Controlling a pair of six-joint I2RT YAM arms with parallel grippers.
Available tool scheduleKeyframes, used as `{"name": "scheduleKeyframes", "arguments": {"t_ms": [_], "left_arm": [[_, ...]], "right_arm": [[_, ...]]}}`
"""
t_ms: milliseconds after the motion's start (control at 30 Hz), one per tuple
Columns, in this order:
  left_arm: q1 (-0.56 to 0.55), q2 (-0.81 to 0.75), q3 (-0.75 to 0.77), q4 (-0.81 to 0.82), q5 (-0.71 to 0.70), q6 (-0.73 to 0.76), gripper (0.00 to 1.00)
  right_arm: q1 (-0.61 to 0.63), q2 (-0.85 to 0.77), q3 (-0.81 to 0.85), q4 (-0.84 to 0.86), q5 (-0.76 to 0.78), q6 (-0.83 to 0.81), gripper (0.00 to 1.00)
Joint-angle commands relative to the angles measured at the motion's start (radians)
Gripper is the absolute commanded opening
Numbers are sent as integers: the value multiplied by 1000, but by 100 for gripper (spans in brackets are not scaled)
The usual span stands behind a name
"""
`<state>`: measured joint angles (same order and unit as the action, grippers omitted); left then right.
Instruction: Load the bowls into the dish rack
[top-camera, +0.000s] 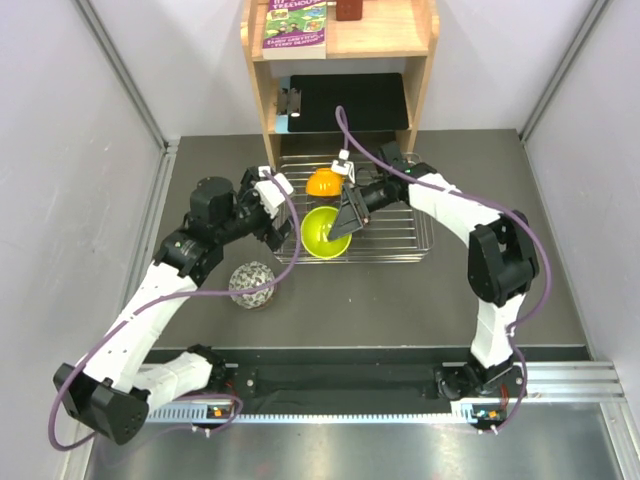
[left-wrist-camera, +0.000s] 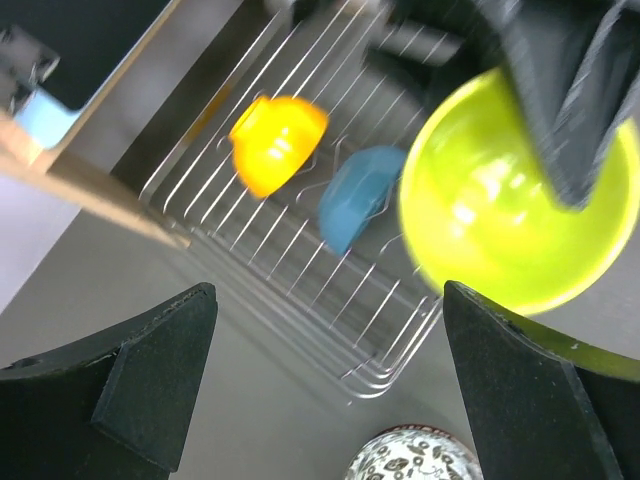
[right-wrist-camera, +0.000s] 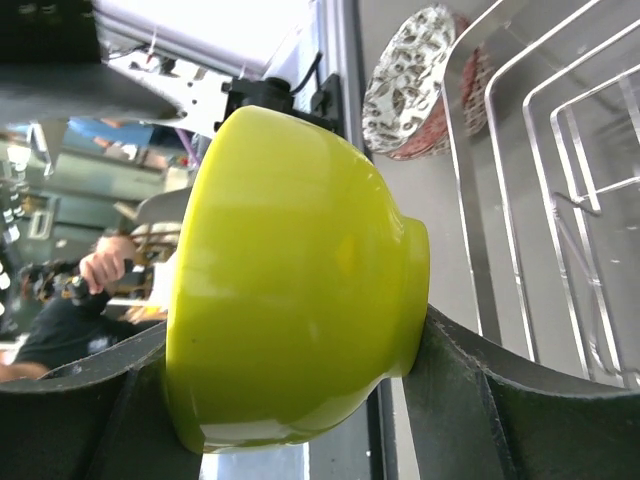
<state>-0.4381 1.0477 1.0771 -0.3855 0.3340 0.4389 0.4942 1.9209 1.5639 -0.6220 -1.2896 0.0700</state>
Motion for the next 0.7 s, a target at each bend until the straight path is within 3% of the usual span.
{"name": "scheduleKeyframes", "arguments": {"t_ms": [0,167,267,433,667], "left_arm": [[73,-18,-31,63,-12,-3,99],[180,-14,-65,45,63,-2,99],[219,-28,-91,36,88,-3,99],[234,-67,-140,17,85,6,99],[242,-94,-189,-4,69,9,99]], "right_arm": [[-55,-117,1,28,10,-27,10],[-135,-143,16,-16,84,-61,9],[-183,-142,42,-105,149,-180,8],[-241,-140,50,-168,278,-286,9],[-266,-172,22,-125,513,-322,7]]}}
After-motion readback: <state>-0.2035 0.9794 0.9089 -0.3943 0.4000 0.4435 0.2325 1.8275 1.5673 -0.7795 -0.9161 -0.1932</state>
